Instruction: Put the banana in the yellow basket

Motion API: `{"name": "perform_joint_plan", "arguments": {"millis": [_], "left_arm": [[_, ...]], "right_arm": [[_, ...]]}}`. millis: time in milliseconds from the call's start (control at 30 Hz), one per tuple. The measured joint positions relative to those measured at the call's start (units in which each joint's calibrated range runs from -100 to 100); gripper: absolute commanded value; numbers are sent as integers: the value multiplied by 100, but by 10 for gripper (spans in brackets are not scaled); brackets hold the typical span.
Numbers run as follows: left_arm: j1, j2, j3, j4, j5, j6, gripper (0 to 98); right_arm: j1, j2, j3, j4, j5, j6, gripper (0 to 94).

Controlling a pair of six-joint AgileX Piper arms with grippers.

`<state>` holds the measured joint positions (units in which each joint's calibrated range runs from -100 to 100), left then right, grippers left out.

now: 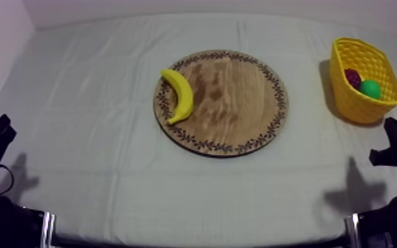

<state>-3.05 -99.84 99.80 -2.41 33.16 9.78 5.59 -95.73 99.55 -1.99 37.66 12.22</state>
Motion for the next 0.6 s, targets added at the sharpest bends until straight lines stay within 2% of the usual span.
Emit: {"name": "perform_joint_plan", "arguments": {"millis": [367,600], "left_arm": [[0,0,0,0,0,0,1],[0,0,0,0,0,0,1]], "right_arm": [[-17,0,0,0,0,0,4],[-419,0,0,0,0,26,4]]}}
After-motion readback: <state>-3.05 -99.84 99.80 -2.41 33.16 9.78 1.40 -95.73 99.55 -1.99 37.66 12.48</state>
